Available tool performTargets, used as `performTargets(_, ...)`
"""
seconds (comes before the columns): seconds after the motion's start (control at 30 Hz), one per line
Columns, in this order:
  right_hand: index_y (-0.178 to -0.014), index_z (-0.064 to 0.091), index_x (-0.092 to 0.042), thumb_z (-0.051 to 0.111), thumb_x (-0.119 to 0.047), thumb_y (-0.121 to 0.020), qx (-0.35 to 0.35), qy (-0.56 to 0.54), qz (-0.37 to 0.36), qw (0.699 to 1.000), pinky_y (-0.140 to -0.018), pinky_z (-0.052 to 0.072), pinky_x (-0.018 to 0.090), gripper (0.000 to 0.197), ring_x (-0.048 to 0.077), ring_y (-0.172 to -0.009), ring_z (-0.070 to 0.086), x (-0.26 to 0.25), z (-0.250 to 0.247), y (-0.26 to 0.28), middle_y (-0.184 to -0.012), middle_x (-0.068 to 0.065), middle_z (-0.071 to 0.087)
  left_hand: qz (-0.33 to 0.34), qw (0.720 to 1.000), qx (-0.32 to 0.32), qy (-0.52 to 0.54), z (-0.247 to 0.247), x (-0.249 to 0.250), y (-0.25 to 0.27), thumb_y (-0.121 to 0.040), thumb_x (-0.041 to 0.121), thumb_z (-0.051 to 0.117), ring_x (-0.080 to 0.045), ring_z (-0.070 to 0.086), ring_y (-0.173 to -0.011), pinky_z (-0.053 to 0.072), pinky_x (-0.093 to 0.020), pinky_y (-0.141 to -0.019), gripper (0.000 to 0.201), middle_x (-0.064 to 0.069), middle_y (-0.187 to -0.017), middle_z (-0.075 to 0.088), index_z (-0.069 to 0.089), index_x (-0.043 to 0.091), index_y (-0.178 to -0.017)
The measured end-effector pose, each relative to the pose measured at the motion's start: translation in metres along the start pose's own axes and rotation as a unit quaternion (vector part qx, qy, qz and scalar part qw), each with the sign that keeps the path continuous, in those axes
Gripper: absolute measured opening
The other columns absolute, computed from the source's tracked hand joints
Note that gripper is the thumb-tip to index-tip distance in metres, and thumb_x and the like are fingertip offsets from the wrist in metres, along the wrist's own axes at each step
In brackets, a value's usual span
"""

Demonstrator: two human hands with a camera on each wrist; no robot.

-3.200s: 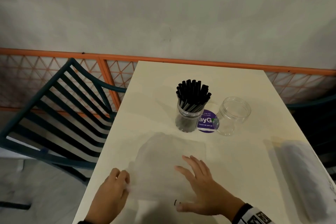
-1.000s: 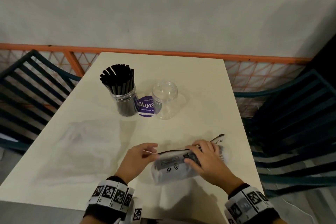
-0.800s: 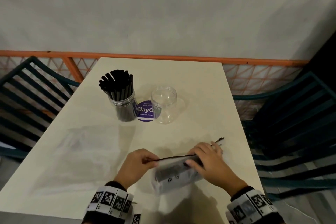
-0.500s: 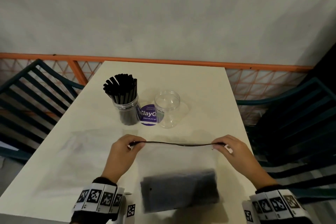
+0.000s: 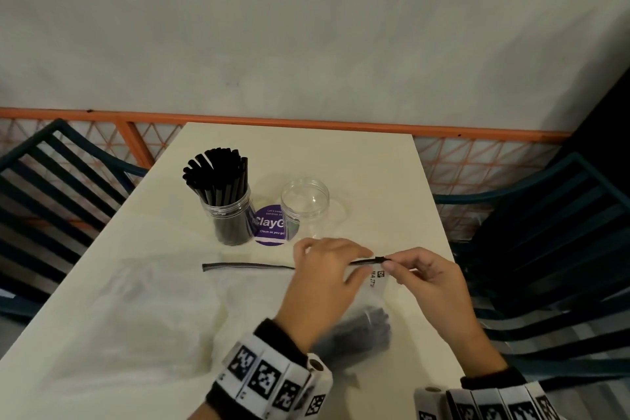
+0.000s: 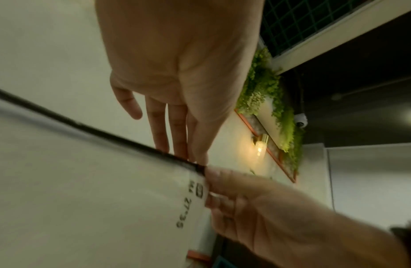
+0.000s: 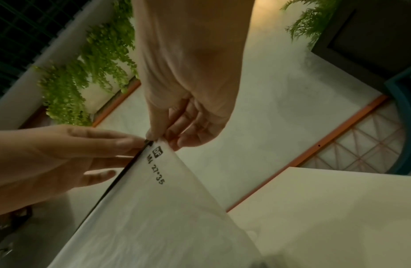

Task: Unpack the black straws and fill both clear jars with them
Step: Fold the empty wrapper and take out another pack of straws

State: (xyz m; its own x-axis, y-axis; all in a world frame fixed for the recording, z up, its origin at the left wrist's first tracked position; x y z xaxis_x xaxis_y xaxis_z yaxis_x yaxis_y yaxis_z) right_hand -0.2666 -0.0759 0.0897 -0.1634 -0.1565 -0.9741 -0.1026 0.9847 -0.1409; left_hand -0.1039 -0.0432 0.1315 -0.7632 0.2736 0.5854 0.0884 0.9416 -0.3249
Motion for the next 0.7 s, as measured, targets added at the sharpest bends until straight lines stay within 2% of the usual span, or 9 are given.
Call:
performTargets(0.03,-0.075,0.073,-0.02,0.071,-0.007,-0.076,-0.008,0.013,-0.013,1.0,-0.064,0.051,0.014,0.013,0.005,-0.07,0.065,-0.004,0.002,0.002,-0.077,-0.005,0.073,0.011,1.0,0.0,0.001,0.006,0.005,-0.002,-0.078,0.049,0.044,-0.005,0.061,-0.087,0.021,-0.023,-0.079,0.034,0.012,-0.092,0.072,0.069,0.03,-0.089)
performTargets(0.1,-0.082,0.072,-0.023,0.067,-0.011,-0.08,-0.027,0.05,-0.037,0.998,-0.07,0.052,0.016,0.014,0.007,-0.079,0.066,-0.009,0.004,0.006,-0.085,-0.009,0.072,0.016,1.0,0.01,0.011,0.01,0.008,-0.005,-0.078,0.048,0.046,-0.003,0.059,-0.082,0.021,-0.023,-0.078,0.031,0.011,-0.086,0.073,0.069,0.03,-0.085)
performTargets(0.2,-0.084,0.07,-0.026,0.065,-0.013,-0.083,-0.026,0.088,-0.064,0.994,-0.073,0.05,0.011,0.014,0.006,-0.085,0.064,-0.017,0.004,0.009,-0.089,-0.014,0.069,0.021,1.0,0.022,0.007,0.007,0.007,-0.008,-0.076,0.052,0.045,-0.001,0.058,-0.077,0.019,-0.024,-0.076,0.032,0.013,-0.08,0.073,0.069,0.03,-0.078)
performTargets(0.3,-0.081,0.066,-0.03,0.064,-0.013,-0.083,-0.005,0.119,-0.091,0.989,-0.075,0.048,0.011,0.017,0.005,-0.087,0.062,-0.023,0.004,0.009,-0.093,-0.015,0.066,0.004,1.0,0.013,-0.009,0.0,0.004,-0.008,-0.076,0.055,0.049,-0.004,0.061,-0.082,0.019,-0.025,-0.079,0.033,0.015,-0.082,0.073,0.07,0.03,-0.079)
performTargets(0.4,-0.078,0.062,-0.032,0.062,-0.014,-0.085,0.037,0.105,-0.053,0.992,-0.069,0.047,0.017,0.019,0.0,-0.086,0.059,-0.018,-0.007,0.004,-0.094,-0.018,0.064,-0.036,0.999,0.014,-0.008,-0.014,-0.011,-0.007,-0.079,0.046,0.061,-0.004,0.06,-0.088,0.016,-0.024,-0.08,0.019,0.015,-0.088,0.073,0.071,0.029,-0.082)
performTargets(0.47,-0.077,0.061,-0.031,0.061,-0.014,-0.086,0.068,0.082,-0.021,0.994,-0.069,0.049,0.028,0.018,0.005,-0.08,0.059,-0.013,-0.022,0.0,-0.087,-0.012,0.066,-0.06,0.998,0.023,-0.022,-0.028,-0.026,-0.005,-0.079,0.042,0.065,-0.003,0.06,-0.088,0.015,-0.023,-0.082,0.014,0.017,-0.089,0.072,0.071,0.03,-0.082)
performTargets(0.57,-0.08,0.063,-0.027,0.059,-0.019,-0.087,0.094,0.081,0.009,0.992,-0.07,0.053,0.049,0.012,0.031,-0.077,0.061,-0.008,-0.041,-0.007,-0.084,0.004,0.066,-0.095,0.993,0.051,-0.043,-0.05,-0.047,0.0,-0.076,0.038,0.069,-0.003,0.058,-0.086,0.018,-0.026,-0.081,0.009,0.018,-0.085,0.071,0.071,0.03,-0.079)
performTargets(0.63,-0.082,0.062,-0.025,0.058,-0.018,-0.088,0.109,0.077,0.011,0.991,-0.071,0.052,0.051,0.011,0.03,-0.074,0.06,-0.01,-0.05,-0.01,-0.082,0.009,0.065,-0.12,0.989,0.065,-0.06,-0.066,-0.061,0.003,-0.075,0.038,0.071,-0.007,0.06,-0.083,0.024,-0.029,-0.08,0.007,0.019,-0.078,0.068,0.071,0.031,-0.076)
performTargets(0.7,-0.082,0.061,-0.023,0.056,-0.016,-0.089,0.126,0.057,0.001,0.99,-0.068,0.051,0.046,0.011,0.022,-0.069,0.058,-0.014,-0.059,-0.012,-0.078,0.009,0.063,-0.126,0.986,0.079,-0.08,-0.082,-0.072,0.006,-0.073,0.041,0.069,-0.01,0.06,-0.074,0.039,-0.036,-0.081,0.01,0.019,-0.073,0.065,0.071,0.031,-0.075)
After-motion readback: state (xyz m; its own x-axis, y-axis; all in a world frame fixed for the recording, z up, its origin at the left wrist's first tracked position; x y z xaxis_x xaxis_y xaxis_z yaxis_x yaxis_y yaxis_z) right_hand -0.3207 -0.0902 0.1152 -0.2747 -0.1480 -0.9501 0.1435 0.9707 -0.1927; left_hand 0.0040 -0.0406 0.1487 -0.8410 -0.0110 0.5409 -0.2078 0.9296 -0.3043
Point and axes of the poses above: each hand's wrist, its own y-axis away from the middle knuckle, its own z-axis out of the palm, x = y × z, the point moved 5 cm from there along -y, towards the middle knuckle
